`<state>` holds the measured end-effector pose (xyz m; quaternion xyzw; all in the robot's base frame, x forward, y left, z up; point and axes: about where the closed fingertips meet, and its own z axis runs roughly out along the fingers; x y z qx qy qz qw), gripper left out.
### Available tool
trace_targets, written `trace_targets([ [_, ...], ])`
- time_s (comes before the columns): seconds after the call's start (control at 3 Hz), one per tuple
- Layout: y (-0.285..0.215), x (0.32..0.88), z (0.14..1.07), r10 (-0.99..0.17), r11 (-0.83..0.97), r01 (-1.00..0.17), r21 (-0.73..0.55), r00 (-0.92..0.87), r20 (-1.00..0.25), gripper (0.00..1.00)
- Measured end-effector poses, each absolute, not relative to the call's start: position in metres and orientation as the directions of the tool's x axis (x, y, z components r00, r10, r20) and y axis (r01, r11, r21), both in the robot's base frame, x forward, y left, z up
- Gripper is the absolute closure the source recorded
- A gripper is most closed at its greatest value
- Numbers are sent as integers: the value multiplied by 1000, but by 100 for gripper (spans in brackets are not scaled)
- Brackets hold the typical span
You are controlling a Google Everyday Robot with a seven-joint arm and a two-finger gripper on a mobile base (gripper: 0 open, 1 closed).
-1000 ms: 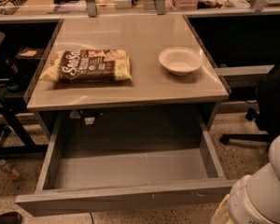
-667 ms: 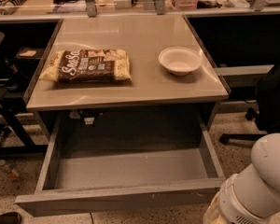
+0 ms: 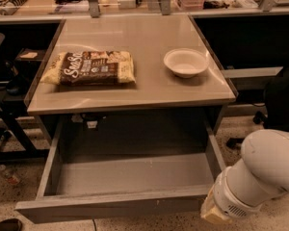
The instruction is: Close top drawer
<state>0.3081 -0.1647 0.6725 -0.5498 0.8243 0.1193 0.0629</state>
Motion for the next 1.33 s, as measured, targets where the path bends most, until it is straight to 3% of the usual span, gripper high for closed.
trace_targets([
  [0.67,-156,336,660,-894,368,-921,129,-388,-224,100],
  [1.33,-156,336,660,-894,368,-921,130,-388,-224,57],
])
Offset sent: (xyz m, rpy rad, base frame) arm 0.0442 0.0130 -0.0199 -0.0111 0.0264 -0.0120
